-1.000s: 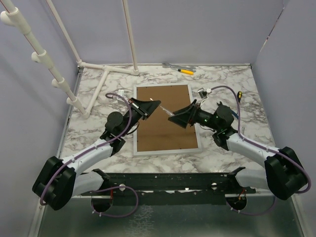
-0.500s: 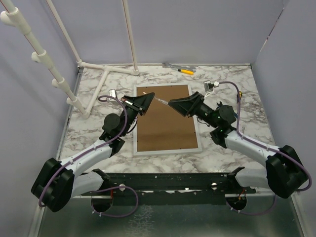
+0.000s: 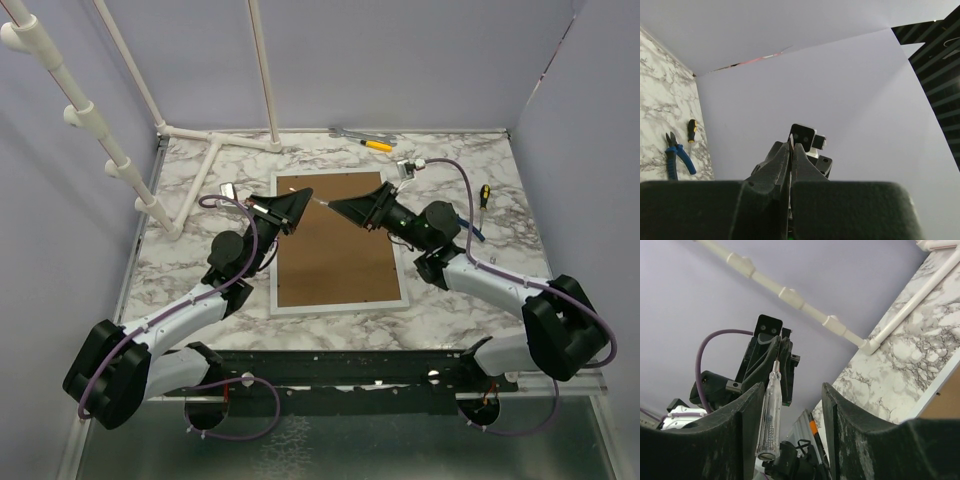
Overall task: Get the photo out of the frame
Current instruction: Pick up the screwdriver from the center of the board.
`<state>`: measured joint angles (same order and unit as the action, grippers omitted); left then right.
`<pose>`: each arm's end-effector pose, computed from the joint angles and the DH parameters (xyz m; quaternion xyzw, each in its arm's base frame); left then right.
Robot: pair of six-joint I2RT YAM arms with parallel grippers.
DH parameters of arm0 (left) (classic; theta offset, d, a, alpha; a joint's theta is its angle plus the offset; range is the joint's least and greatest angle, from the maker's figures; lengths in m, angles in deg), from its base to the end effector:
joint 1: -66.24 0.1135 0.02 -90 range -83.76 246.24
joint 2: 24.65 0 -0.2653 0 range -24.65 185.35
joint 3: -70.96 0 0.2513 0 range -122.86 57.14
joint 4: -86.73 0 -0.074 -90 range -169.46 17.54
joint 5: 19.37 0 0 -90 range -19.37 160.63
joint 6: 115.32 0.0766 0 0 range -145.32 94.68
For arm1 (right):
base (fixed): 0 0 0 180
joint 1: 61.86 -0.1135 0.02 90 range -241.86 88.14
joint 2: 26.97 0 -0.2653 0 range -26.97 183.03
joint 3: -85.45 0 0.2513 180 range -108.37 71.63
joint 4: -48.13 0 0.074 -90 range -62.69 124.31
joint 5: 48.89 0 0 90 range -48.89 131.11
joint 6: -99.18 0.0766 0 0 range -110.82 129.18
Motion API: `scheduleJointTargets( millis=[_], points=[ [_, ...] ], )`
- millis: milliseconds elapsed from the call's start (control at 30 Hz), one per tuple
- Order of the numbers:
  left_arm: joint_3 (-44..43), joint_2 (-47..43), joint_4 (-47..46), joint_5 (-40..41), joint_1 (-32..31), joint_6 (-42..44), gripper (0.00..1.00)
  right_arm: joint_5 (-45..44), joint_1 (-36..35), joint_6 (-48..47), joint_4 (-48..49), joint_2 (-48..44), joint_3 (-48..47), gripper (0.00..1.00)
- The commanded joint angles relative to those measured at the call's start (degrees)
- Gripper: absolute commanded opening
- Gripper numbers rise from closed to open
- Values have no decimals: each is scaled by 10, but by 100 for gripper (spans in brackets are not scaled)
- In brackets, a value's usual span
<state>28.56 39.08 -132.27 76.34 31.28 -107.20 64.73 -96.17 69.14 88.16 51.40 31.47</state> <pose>0.2337 -0.1541 0.3056 -0.2715 0.5247 -0.6715 0.4473 0.2588 0.2137 0.3085 -0.0277 0.6130 0.6558 0.4399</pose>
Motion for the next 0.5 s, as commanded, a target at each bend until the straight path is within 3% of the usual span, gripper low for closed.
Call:
scheduleJointTargets(
  millis=[0, 467],
  points=[
    [8, -6, -20, 11, -2, -2, 0, 20, -7, -1, -6, 10, -21, 48],
    [1, 2, -20, 1, -2, 0, 0, 54, -8, 11, -13, 15, -29, 38]
  ],
)
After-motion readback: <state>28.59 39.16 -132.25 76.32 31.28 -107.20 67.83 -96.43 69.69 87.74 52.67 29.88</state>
